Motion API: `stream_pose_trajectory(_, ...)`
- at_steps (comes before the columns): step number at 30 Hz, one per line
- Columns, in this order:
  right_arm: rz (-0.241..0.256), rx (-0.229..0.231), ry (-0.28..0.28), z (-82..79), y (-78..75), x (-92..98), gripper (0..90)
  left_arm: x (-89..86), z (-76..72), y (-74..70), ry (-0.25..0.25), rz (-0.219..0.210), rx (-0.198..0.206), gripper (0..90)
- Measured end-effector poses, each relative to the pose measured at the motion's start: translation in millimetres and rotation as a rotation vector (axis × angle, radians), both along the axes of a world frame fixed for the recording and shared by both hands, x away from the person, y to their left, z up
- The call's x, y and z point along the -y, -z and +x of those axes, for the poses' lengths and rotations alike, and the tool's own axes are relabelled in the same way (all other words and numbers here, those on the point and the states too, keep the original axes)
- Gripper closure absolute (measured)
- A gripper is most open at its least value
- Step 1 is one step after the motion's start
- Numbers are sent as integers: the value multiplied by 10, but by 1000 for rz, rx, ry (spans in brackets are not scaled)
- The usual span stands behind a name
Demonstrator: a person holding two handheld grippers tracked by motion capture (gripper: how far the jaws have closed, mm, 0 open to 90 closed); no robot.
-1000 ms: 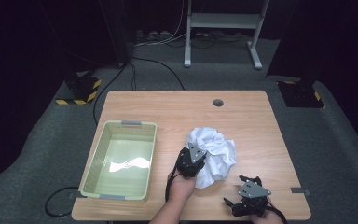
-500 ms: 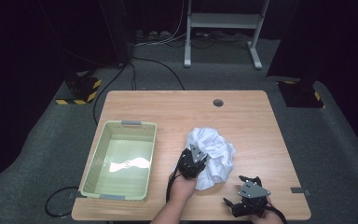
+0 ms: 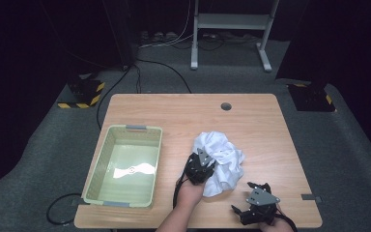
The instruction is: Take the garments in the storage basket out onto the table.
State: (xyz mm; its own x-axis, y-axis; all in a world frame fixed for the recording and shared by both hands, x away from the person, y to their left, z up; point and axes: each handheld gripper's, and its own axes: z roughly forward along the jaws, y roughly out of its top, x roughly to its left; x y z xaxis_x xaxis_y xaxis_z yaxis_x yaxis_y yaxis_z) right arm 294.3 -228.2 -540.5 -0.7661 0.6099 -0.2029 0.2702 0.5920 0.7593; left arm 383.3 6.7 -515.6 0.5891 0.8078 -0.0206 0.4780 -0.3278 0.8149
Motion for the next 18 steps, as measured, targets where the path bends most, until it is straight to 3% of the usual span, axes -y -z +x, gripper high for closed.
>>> stream_pose_trajectory(4, 3, -1, 1, 0, -1, 2, 9, 0, -17, -21, 3, -5, 6, 596)
stream_pose_trajectory(8, 2, -1, 1, 0, -1, 1, 10, -17, -16, -28, 7, -32, 9, 429)
stream_pose_trajectory(14, 4, -2, 0, 0, -1, 2, 9, -46, -37, -63, 3, -58, 25, 289)
stream_pose_trajectory(18, 2, -1, -1, 1, -1, 2, 9, -48, -60, -90, 8, -53, 45, 210)
